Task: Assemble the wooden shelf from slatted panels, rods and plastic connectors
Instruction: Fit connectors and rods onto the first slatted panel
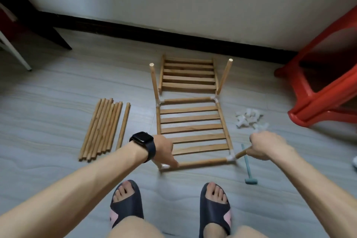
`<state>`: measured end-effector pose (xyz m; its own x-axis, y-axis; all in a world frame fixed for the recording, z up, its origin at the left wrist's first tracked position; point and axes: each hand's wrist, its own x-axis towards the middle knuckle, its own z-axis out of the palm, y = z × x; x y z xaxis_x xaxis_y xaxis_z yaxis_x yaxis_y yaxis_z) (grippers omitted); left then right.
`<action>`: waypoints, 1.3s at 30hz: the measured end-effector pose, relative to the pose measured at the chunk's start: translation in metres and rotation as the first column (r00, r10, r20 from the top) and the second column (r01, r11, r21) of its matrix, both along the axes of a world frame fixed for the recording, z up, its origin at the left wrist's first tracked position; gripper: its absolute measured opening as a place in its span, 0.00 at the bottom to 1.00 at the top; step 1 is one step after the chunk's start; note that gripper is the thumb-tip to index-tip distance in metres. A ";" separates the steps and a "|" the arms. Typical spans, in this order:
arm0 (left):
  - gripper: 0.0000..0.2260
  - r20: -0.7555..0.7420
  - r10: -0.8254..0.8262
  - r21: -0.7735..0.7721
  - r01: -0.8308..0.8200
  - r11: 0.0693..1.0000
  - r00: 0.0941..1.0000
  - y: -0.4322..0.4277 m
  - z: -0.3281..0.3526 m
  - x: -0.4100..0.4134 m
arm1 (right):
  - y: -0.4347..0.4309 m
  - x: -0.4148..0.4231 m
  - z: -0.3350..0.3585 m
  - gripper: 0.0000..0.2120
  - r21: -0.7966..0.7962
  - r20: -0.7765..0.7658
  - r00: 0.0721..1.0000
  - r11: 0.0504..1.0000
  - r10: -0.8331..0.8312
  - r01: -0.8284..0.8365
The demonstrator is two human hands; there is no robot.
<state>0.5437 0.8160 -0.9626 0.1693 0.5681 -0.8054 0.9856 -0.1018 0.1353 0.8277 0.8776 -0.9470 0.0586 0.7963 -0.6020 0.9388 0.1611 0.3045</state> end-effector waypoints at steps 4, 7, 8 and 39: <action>0.12 -0.262 -0.154 0.104 0.186 0.977 0.953 -0.024 -0.015 -0.001 | -0.023 -0.010 -0.006 0.10 0.009 0.055 0.962 0.964 0.266 -0.267; 0.13 -0.303 -0.095 0.118 0.137 0.984 0.948 -0.031 -0.012 -0.030 | -0.037 -0.020 -0.011 0.09 -0.047 0.036 0.935 0.935 0.353 -0.351; 0.13 -0.307 -0.071 0.126 0.115 0.985 0.949 -0.032 -0.012 -0.041 | -0.042 -0.023 -0.016 0.09 -0.049 0.013 0.934 0.933 0.358 -0.357; 0.20 -0.198 0.085 0.069 -0.072 0.995 0.977 -0.007 -0.030 -0.047 | -0.028 -0.032 -0.029 0.19 -0.276 -0.461 0.866 0.959 -0.194 0.068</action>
<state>0.4966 0.8088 -0.9921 -0.0390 0.6221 -0.7820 0.9973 -0.0251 -0.0697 0.7958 0.8501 -0.9756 -0.1936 0.6269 -0.7547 0.9747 0.0357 -0.2205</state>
